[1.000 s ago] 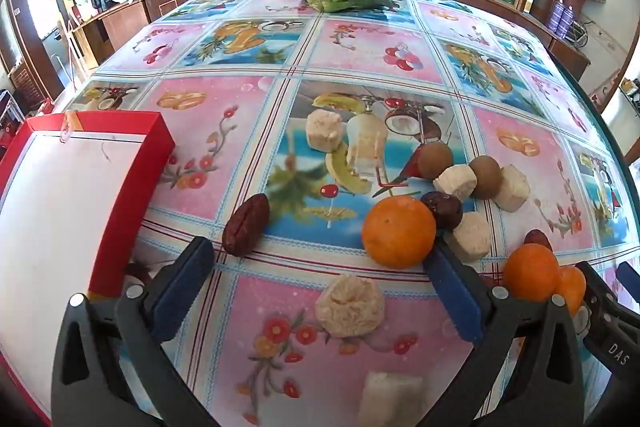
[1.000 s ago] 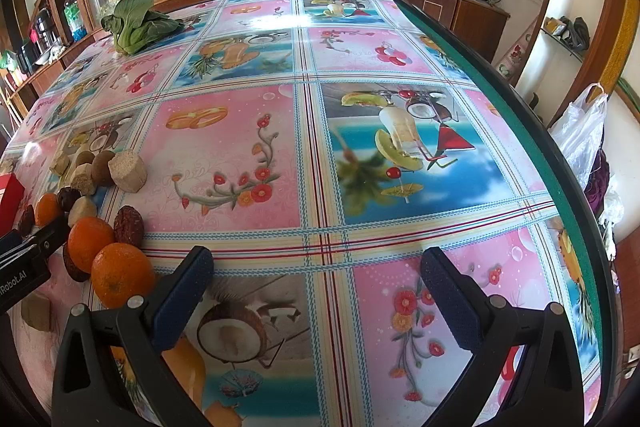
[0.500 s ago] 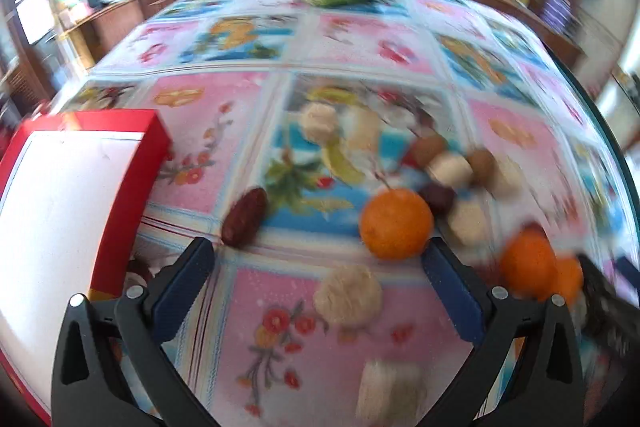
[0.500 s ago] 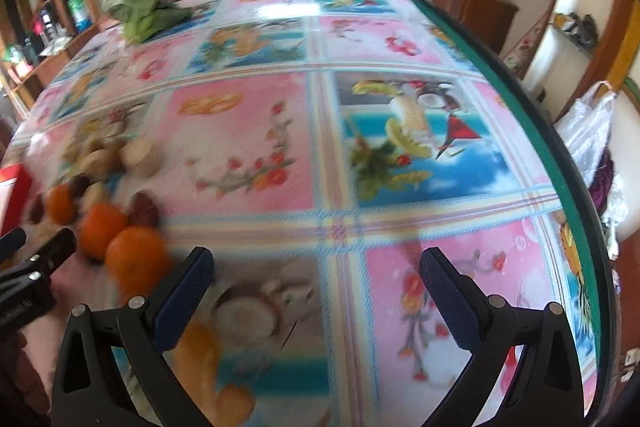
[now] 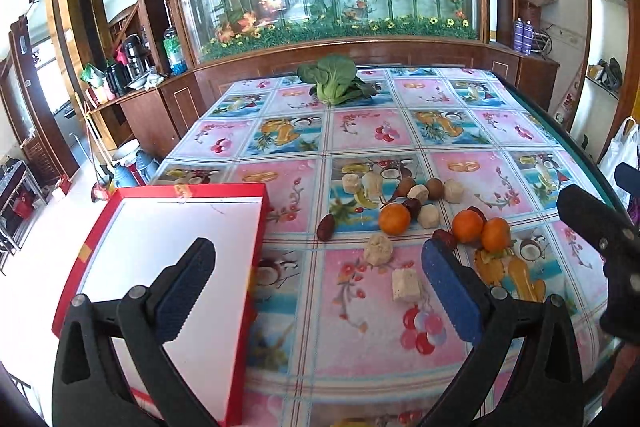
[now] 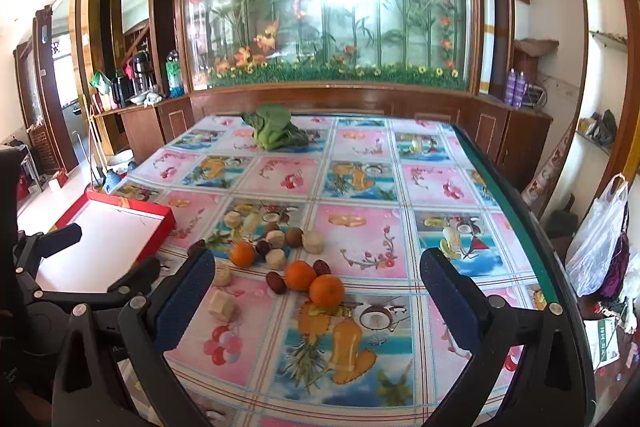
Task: Organize fruits
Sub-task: 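Move both tools toward the pile of fruit on the tablecloth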
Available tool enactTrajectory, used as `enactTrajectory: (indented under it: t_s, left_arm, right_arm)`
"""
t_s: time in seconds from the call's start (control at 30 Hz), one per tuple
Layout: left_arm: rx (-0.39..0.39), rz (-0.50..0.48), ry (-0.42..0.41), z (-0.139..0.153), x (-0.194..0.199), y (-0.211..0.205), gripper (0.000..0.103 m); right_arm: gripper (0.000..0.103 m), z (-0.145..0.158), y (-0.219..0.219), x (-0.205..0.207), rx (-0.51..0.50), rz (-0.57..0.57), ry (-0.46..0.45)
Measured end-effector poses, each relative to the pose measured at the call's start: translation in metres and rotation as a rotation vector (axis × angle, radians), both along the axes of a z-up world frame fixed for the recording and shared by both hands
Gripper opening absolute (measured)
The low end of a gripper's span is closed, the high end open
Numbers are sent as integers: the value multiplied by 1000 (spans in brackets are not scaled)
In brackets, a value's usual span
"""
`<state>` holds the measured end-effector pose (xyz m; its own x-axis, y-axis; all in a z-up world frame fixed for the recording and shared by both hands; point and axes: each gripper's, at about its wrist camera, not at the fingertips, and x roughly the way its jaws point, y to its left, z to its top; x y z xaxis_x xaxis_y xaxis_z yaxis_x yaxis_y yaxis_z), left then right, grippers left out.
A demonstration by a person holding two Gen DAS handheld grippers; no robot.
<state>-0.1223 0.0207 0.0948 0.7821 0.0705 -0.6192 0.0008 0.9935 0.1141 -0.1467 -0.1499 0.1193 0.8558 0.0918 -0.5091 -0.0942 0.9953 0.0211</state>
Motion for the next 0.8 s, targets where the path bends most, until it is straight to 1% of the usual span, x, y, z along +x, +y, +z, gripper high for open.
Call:
enactTrajectory:
  t_s: [0.13,0.33,0.8]
  left_arm:
    - [-9,2,-8,4,-12,5,103]
    - [-20,6,-8,6,-18,11,103]
    - [-27,1,2,4,-23,10,103]
  right_arm:
    - [102,1,4,-3,-10,-6,-10]
    - [102,3,5,-8,-13,-6,-18]
    - [102,1,-4,-7,37,-9,7]
